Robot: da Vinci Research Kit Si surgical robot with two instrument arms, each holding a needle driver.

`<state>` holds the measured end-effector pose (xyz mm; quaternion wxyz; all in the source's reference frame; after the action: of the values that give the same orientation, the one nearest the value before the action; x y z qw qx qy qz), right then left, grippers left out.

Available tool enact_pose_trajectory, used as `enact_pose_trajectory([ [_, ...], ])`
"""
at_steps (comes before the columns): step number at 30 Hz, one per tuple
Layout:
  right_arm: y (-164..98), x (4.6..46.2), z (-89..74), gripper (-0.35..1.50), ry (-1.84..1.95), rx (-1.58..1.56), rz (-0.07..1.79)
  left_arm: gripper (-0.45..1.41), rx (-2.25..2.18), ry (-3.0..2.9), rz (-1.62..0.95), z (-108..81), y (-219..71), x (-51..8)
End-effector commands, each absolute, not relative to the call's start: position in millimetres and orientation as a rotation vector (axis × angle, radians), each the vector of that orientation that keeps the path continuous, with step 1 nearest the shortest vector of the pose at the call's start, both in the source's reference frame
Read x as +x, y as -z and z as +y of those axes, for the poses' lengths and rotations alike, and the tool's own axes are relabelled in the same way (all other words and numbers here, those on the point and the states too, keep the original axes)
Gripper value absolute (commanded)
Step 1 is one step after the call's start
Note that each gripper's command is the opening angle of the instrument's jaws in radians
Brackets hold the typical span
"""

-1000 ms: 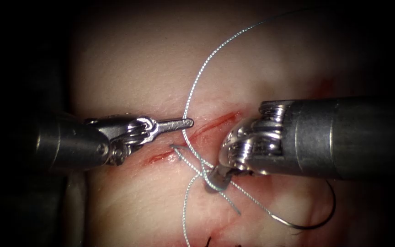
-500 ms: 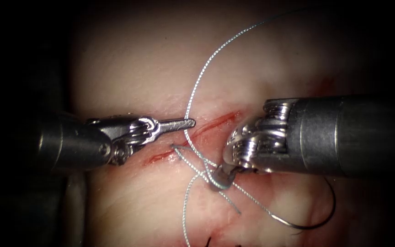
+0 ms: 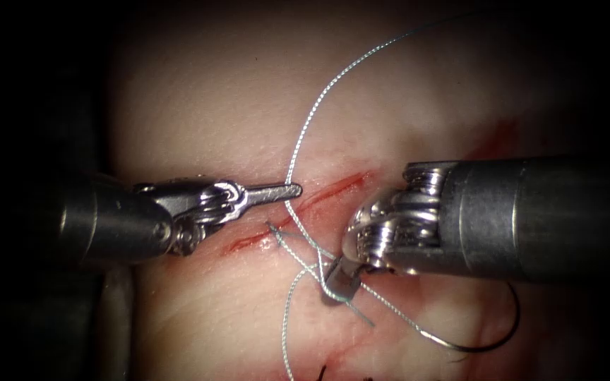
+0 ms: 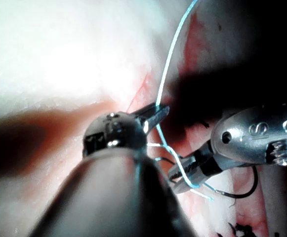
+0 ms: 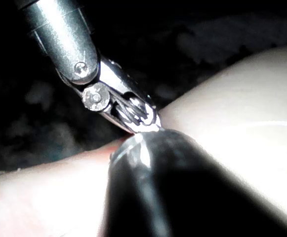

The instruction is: Wound Closure

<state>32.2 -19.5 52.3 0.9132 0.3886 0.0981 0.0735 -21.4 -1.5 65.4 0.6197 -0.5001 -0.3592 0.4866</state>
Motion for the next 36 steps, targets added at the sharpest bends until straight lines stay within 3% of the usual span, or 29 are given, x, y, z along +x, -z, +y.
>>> enact_pose_trajectory([
  [1,-52.5,33.0,-19.3,-0.01,-0.146,0.798,0.207,-0.45,-1.150,-1.119,-0.828,-1.7,-65.9,-21.9],
  [9,-52.7,32.9,-19.0,0.12,-0.142,0.798,0.210,-0.45,-1.150,-1.119,-0.827,-1.7,-65.9,-21.9],
  [23,-53.3,32.8,-18.9,0.17,-0.141,0.794,0.209,-0.45,-1.153,-1.124,-0.825,-1.7,-65.9,-21.9],
  [36,-53.7,32.9,-19.6,0.39,-0.138,0.787,0.207,-0.45,-1.153,-1.125,-0.826,-1.7,-65.9,-21.9],
])
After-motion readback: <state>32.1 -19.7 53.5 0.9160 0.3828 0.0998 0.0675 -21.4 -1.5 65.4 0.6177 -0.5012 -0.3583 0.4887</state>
